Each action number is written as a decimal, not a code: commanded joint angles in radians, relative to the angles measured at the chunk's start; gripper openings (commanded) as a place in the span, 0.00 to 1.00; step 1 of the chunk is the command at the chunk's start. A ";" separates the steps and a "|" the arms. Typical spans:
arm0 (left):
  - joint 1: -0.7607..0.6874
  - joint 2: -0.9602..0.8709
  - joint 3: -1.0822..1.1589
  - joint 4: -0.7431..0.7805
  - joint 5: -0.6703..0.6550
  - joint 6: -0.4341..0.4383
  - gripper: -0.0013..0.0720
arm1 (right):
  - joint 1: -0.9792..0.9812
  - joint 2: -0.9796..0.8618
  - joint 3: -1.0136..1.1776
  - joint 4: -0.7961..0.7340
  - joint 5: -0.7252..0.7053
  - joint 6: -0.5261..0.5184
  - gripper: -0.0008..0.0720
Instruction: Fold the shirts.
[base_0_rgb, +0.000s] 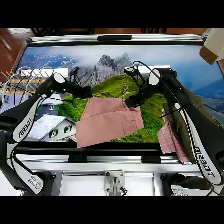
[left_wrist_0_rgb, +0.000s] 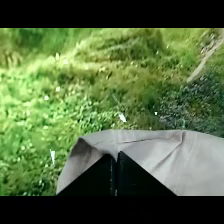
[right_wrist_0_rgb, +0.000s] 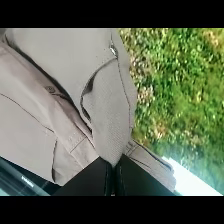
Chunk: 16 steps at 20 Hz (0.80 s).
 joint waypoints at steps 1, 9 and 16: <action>0.034 0.028 0.080 -0.014 -0.048 0.029 0.07 | 0.001 0.000 0.002 0.005 -0.070 0.014 0.10; 0.075 0.190 0.373 -0.014 -0.059 0.032 0.07 | 0.000 0.000 0.221 -0.060 -0.190 0.018 0.10; 0.140 0.447 0.513 -0.021 0.004 0.032 0.07 | 0.001 0.055 0.564 0.017 -0.270 0.018 0.10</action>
